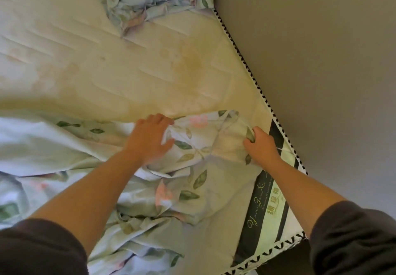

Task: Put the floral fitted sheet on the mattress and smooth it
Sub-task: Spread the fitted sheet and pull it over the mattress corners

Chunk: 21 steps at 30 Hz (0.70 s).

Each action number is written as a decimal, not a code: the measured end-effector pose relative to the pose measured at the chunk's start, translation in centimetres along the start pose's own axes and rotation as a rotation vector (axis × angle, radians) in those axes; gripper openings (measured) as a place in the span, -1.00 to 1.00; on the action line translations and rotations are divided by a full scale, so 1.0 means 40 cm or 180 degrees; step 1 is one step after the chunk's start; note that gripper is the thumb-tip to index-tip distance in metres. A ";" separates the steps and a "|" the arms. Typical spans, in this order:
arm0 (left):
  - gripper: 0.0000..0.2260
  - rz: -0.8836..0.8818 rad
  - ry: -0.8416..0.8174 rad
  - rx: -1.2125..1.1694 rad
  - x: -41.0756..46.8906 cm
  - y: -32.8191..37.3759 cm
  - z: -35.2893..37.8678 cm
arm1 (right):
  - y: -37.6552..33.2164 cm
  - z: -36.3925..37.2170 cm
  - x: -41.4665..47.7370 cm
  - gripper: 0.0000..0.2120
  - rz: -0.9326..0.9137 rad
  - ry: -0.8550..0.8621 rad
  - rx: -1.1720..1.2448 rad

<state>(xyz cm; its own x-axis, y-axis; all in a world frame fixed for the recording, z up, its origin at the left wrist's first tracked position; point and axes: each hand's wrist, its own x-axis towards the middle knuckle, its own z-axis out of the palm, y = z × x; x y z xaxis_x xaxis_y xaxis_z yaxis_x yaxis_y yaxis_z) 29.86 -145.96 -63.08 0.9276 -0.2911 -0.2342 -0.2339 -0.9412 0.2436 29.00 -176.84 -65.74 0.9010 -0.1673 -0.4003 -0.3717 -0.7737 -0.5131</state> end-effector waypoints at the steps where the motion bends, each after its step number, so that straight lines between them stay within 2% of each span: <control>1: -0.41 0.0120 -0.0339 -0.0186 -0.001 0.028 0.022 | -0.004 -0.012 0.004 -0.79 0.0017 -0.0016 0.0298; 3: -0.18 0.0061 -0.1151 -0.0028 0.000 0.074 0.068 | -0.012 -0.038 0.011 -0.79 0.0011 0.0052 0.0613; 4: -0.17 -0.0003 -0.1394 0.0247 0.000 0.088 0.087 | -0.016 -0.050 0.015 -0.79 0.0018 0.0110 0.0731; 5: -0.27 -0.0067 -0.1435 0.0543 0.000 0.098 0.100 | -0.017 -0.063 0.020 -0.78 0.0027 0.0185 0.0795; 7: -0.64 -0.0189 -0.1005 0.0780 0.006 0.102 0.107 | -0.013 -0.090 0.029 -0.76 0.0063 0.0362 0.0755; 8: -0.73 -0.0347 -0.0661 0.0486 0.010 0.095 0.102 | -0.010 -0.102 0.033 -0.77 0.0090 0.0423 0.0710; 11: -0.77 -0.0977 0.0102 -0.0767 0.007 0.063 0.069 | 0.009 -0.136 0.037 -0.82 0.0270 0.0538 0.0686; 13: -0.83 -0.1208 0.0446 -0.1093 0.005 0.033 0.034 | 0.020 -0.153 0.031 -0.79 0.0364 0.0547 0.0735; 17: -0.83 -0.1600 0.0626 -0.1446 0.010 -0.017 -0.027 | 0.023 -0.170 0.000 -0.83 0.0558 0.0219 0.0879; 21: -0.86 -0.1566 0.0441 -0.1327 0.014 -0.035 -0.044 | 0.023 -0.194 -0.022 -0.88 0.1041 -0.0754 0.1688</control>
<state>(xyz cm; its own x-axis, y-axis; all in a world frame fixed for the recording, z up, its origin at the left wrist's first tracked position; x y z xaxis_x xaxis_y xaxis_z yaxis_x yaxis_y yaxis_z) 31.22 -144.52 -61.90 0.9329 0.2071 -0.2948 0.3335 -0.8056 0.4897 29.60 -182.14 -59.96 0.6720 -0.1568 -0.7238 -0.7318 -0.2904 -0.6165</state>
